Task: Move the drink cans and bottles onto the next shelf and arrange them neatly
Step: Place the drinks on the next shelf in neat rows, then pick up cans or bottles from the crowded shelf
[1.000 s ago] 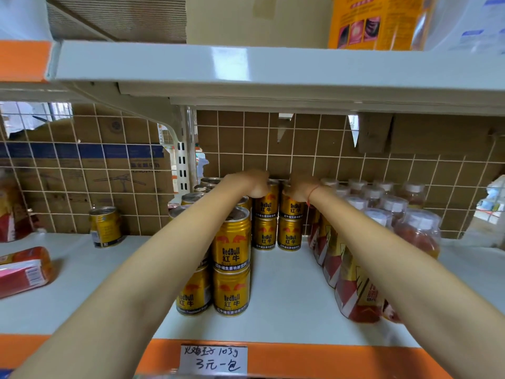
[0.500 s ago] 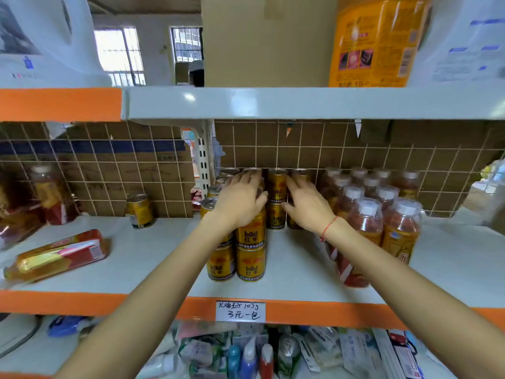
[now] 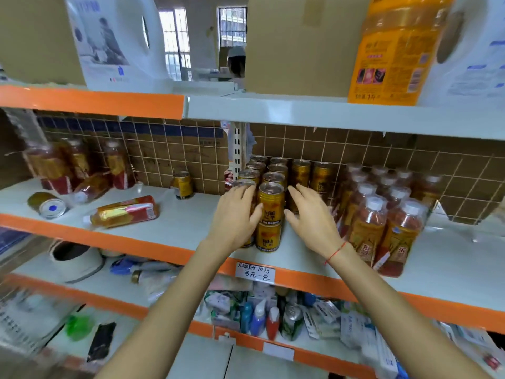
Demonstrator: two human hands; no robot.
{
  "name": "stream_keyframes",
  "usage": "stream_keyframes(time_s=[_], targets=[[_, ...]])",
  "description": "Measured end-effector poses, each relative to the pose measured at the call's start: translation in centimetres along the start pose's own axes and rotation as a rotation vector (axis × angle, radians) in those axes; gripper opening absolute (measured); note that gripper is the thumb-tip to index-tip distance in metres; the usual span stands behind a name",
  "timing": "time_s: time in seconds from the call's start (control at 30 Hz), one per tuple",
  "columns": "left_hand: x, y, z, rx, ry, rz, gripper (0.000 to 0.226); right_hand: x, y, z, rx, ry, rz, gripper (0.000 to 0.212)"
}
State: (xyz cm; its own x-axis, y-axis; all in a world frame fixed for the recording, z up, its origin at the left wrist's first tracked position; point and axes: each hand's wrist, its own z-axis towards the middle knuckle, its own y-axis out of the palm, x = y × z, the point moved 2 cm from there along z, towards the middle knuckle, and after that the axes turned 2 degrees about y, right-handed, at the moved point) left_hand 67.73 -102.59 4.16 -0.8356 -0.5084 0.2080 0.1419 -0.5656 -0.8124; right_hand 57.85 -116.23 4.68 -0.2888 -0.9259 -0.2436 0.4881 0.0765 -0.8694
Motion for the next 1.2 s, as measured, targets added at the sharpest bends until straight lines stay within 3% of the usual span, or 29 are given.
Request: stream_keyframes(time_s=[0.17, 0.33, 0.53, 0.73, 1.2], targets=[[-1.3, -2.0, -6.2, 0.069, -0.121, 0.011, 0.04, -2.9, 1.1, -3.5, 0.006, -0.07, 0.12, 0.052], [-4.0, -3.6, -12.5, 0.075, -0.223, 0.13, 0.044, -5.9, 3.0, -5.8, -0.108, -0.128, 0.159, 0.052], [-8.0, -5.7, -17.5, 0.104, -0.364, 0.089, 0.045, -10.5, 4.7, -6.0, -0.146, -0.168, 0.2, 0.053], [-13.5, -8.8, -20.9, 0.127, -0.398, 0.11, 0.037, -16.4, 6.9, -5.2, -0.133, -0.192, 0.219, 0.051], [-28.2, -15.5, -27.1, 0.117, -0.521, 0.05, 0.043, -30.0, 13.3, -4.5, -0.134, -0.15, 0.297, 0.047]])
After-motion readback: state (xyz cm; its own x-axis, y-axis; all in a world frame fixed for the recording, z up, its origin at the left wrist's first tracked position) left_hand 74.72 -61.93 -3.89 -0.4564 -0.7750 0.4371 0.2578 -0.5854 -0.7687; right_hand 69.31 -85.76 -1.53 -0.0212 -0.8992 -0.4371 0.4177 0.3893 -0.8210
